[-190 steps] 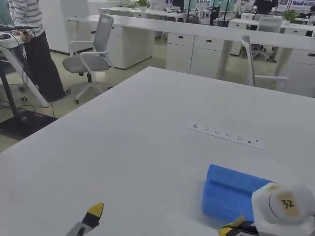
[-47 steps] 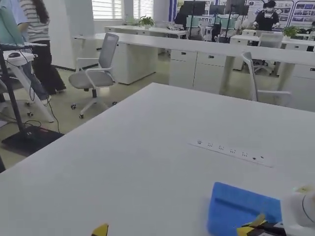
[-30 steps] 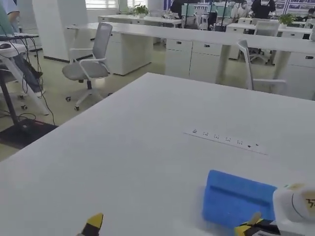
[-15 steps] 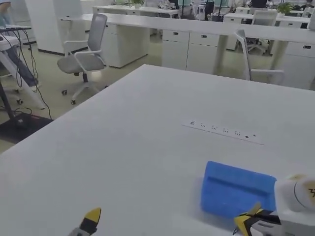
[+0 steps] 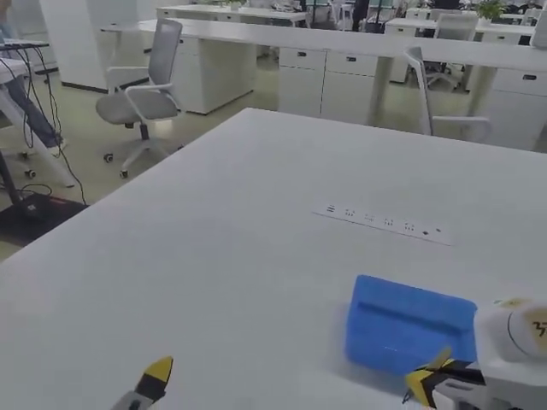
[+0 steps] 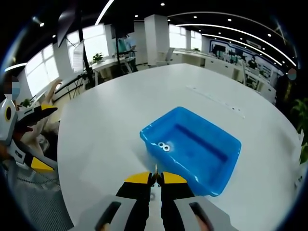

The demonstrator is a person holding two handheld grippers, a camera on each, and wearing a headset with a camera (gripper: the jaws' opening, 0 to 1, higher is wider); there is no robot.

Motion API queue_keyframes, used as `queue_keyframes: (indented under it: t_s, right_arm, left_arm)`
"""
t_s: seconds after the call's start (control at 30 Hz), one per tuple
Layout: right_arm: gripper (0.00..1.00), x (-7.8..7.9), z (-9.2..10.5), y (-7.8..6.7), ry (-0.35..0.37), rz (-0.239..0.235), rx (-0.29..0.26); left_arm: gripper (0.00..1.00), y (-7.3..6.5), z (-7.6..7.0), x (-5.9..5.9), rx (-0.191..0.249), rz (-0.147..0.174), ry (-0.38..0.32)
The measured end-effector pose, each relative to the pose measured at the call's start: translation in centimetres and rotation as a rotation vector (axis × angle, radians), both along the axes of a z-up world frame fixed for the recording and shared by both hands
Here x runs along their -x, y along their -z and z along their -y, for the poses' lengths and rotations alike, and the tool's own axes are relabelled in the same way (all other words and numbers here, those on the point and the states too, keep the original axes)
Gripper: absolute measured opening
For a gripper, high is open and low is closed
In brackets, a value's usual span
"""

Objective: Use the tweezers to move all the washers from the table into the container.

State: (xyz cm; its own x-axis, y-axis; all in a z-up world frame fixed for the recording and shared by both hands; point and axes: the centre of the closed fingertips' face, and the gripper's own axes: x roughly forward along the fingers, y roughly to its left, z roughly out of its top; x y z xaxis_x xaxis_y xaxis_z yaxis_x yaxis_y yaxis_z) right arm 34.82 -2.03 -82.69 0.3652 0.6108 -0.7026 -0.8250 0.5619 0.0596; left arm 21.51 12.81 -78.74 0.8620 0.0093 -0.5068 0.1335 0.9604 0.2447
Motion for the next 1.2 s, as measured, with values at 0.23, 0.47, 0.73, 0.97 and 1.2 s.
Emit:
queue_keyframes:
  t_s: [0.23,0.47,0.73,0.97,1.2]
  right_arm:
    - [0.03,0.0,0.12,0.17,0.006,-0.008,-0.003]
    - [0.03,0.17,-0.02,0.28,0.0,-0.014,-0.003]
    - [0.03,-0.16,-0.19,0.22,0.008,-0.015,-0.012]
    - [0.03,-0.69,-0.27,0.24,0.015,-0.025,-0.02]
    - [0.03,0.16,-0.46,0.88,0.0,-0.051,0.0]
  left_arm:
    - [0.97,0.1,0.0,0.03,-0.001,-0.005,0.0]
    - [0.97,0.14,-0.05,0.05,-0.004,-0.006,-0.001]
    - [0.97,0.19,0.02,0.07,-0.007,-0.009,0.003]
    - [0.97,0.07,0.1,0.05,-0.006,-0.006,0.003]
    - [0.96,-0.01,0.06,0.07,-0.005,-0.005,-0.001]
